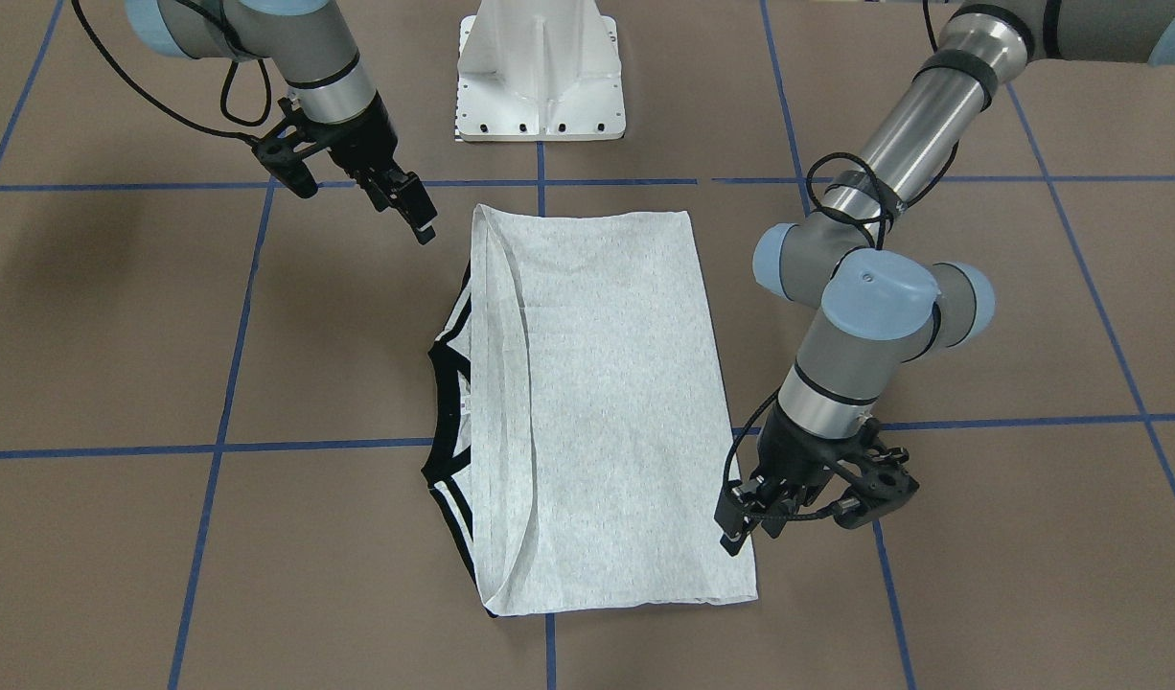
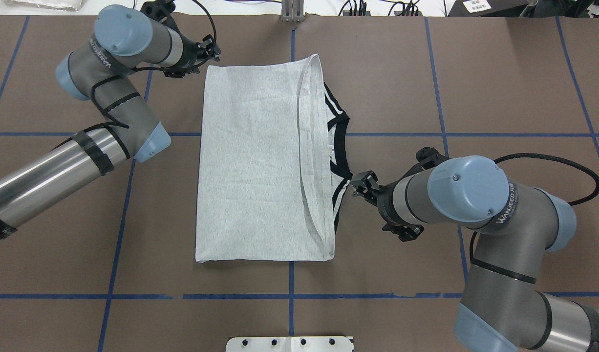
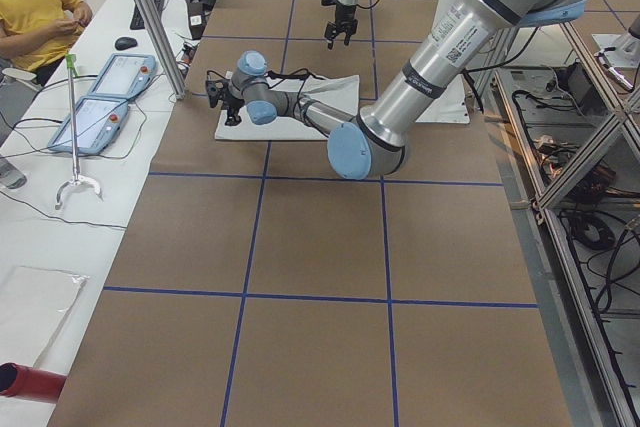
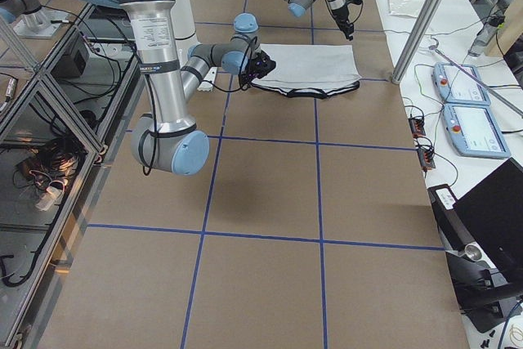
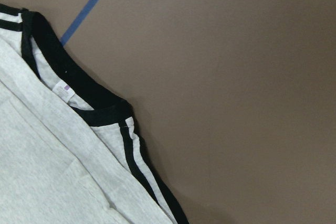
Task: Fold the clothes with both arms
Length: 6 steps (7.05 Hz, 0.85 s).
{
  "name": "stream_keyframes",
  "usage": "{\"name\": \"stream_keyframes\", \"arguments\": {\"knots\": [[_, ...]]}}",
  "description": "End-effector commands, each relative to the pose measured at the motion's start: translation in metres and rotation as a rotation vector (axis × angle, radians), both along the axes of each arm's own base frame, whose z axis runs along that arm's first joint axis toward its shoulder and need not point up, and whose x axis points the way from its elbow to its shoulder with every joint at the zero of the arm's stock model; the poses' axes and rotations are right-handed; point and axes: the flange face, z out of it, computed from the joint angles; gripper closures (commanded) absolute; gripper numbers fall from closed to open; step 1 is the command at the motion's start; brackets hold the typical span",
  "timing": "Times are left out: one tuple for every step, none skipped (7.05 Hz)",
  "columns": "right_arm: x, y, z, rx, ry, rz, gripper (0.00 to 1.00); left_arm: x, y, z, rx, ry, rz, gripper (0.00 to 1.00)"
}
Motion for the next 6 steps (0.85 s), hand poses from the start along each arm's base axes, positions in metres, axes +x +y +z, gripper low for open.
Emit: {"name": "stream_keyframes", "arguments": {"knots": [[-0.016,0.008,-0.001,0.190,0.067,-0.147,0.00,-0.028,0.038,0.005,0.015,0.047,0.056,0.35],[-0.026,0.020,-0.004,0.286,0.127,-0.263,0.00,-0.042,0.052,0.009,0.026,0.057,0.056,0.35],[-0.038,0.030,-0.010,0.328,0.171,-0.324,0.00,-0.049,0.060,0.010,0.034,0.063,0.058,0.35],[-0.050,0.040,-0.018,0.374,0.213,-0.368,0.00,-0.050,0.061,0.009,0.037,0.065,0.058,0.35],[-0.068,0.050,-0.027,0.397,0.237,-0.390,0.00,-0.051,0.063,0.005,0.040,0.069,0.057,0.35],[-0.086,0.063,-0.017,0.415,0.274,-0.401,0.00,-0.052,0.066,0.004,0.043,0.073,0.062,0.35]]}}
